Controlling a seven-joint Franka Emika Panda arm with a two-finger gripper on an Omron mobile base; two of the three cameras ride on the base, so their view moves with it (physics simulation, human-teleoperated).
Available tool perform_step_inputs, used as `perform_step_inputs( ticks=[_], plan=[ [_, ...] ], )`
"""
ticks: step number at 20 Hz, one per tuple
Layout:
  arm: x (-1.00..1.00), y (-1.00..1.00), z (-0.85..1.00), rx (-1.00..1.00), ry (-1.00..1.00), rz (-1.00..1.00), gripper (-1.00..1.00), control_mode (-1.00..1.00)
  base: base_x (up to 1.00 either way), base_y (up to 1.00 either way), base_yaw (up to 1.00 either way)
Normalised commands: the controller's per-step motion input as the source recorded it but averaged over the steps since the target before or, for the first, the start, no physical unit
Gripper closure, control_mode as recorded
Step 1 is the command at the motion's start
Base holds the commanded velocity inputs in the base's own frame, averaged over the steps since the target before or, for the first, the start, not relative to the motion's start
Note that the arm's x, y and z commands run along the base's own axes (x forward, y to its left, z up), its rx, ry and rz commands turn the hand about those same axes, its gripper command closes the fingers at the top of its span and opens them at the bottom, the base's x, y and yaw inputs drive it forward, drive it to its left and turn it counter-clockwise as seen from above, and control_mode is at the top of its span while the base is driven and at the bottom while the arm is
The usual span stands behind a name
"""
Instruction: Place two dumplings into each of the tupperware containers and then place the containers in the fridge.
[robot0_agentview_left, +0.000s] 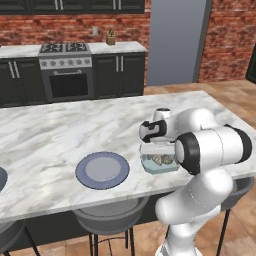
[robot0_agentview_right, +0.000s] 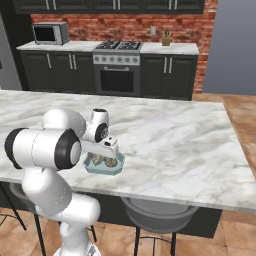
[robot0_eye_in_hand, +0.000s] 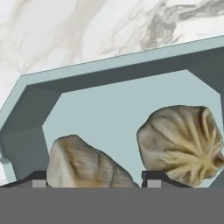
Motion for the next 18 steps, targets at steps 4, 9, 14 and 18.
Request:
perform_step_inputs(
  ticks=[4,9,14,18],
  plan=[
    [0.08,0.0,-0.13,0.0,0.0,0.0,1.0,-1.0,0.0,0.0,0.0],
    [0.05,0.0,-0.14,0.0,0.01,0.0,-1.0,-1.0,0.0,0.0,0.0],
    [0.0,0.0,0.0,0.0,0.0,0.0,-1.0,-1.0,0.0,0.0,0.0],
    [0.0,0.02,0.0,0.0,0.0,0.0,-1.0,-1.0,0.0,0.0,0.0]
  ],
)
